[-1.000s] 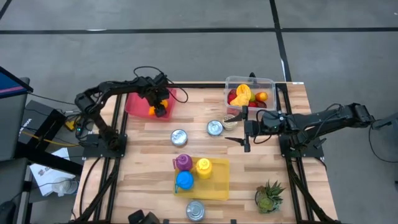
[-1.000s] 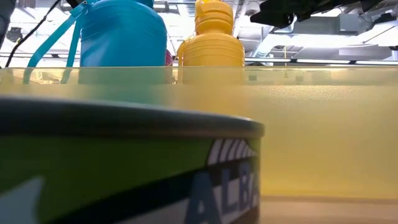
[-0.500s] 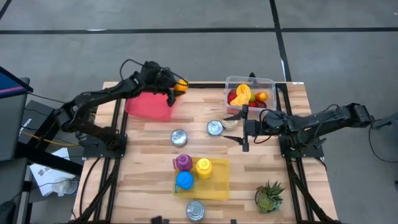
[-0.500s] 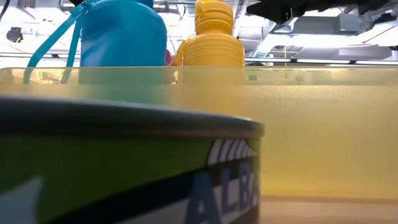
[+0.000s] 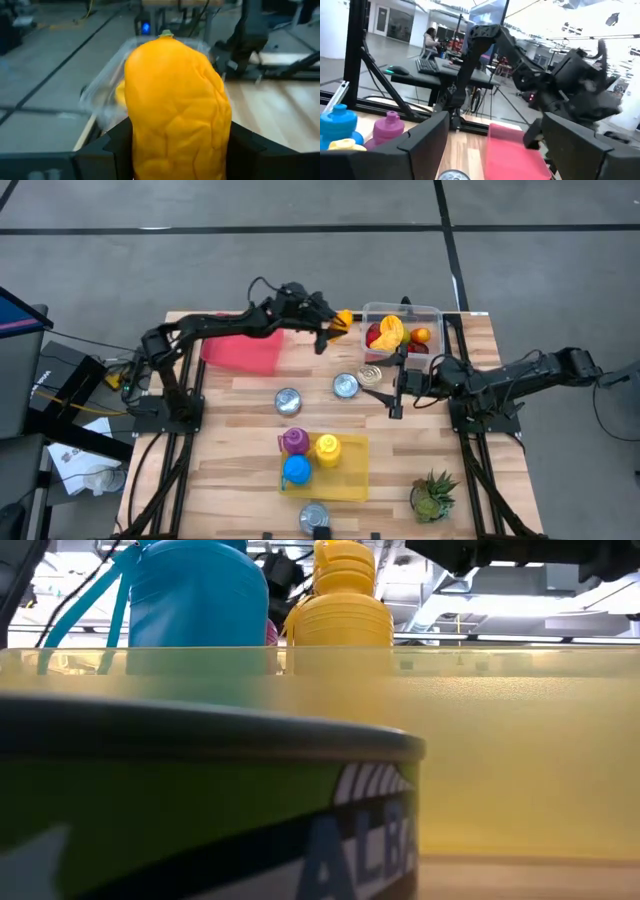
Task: Pick & Place Food Item
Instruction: Put the mango from the red bin into the transparent bin
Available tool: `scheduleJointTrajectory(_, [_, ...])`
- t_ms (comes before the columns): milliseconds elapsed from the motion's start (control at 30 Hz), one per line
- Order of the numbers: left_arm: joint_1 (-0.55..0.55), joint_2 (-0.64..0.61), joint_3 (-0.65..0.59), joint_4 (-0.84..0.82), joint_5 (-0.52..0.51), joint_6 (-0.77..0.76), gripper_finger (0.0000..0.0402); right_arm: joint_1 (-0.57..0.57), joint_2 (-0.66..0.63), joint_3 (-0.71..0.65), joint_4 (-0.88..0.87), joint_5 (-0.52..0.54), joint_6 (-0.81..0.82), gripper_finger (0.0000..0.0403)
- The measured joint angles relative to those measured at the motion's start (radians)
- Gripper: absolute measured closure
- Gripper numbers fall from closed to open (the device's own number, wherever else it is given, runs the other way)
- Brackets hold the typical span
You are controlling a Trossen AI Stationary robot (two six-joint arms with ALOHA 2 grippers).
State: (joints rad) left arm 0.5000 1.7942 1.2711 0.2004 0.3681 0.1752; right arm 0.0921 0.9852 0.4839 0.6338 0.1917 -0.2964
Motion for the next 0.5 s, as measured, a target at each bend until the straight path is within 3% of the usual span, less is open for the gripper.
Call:
scheduleJointTrajectory(167, [-0.019, 0.096, 0.135, -0.019, 0.076, 0.0, 0.0204, 0.034, 0.0, 0.0, -0.004, 0.07, -0.056, 0.0097])
scheduleJointTrajectory(300, [-0.025, 0.18, 0.234, -0.061, 0.076, 0.0, 0.0204, 0.074, -0.019, 0.0, 0.001, 0.108, -0.116, 0.0097])
scheduleJointTrajectory(500, [-0.025, 0.271, 0.342, 0.009, 0.075, 0.002, 0.0204, 0.126, -0.071, 0.0, -0.015, 0.125, -0.147, 0.0097])
